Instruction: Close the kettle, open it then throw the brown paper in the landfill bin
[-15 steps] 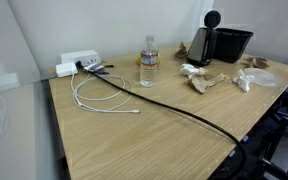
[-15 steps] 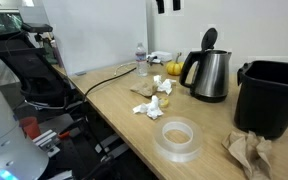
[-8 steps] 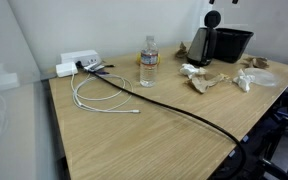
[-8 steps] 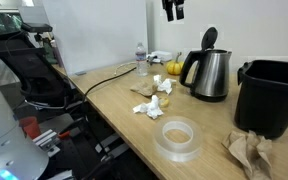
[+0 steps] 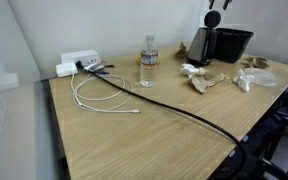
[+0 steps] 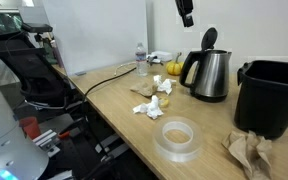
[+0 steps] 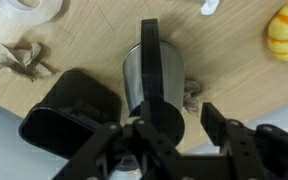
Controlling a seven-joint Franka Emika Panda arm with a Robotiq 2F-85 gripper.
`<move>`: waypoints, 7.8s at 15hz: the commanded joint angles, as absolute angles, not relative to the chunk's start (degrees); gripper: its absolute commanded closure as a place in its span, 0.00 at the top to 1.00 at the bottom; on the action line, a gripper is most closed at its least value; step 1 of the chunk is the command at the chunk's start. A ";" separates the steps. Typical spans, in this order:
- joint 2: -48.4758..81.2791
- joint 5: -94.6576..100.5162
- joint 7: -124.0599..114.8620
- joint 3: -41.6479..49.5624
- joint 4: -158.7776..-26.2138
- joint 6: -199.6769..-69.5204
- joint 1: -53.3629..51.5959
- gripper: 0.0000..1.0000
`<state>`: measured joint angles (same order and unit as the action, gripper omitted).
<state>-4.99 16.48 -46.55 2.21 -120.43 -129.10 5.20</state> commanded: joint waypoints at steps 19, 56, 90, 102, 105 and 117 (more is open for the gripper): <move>1.09 27.08 -69.45 4.72 -114.56 -133.23 4.66 0.00; 8.61 45.13 -88.28 5.21 -112.54 -133.43 0.71 0.00; 19.16 47.65 -84.23 10.61 -109.20 -137.44 3.53 0.00; 14.74 43.76 -80.62 10.26 -113.22 -138.08 4.57 0.00; 13.24 41.81 -79.03 10.27 -114.27 -138.69 4.80 0.27; 9.09 36.80 -78.32 10.27 -113.79 -135.59 4.11 1.00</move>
<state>10.74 39.75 -80.22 10.82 -113.49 -136.99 3.87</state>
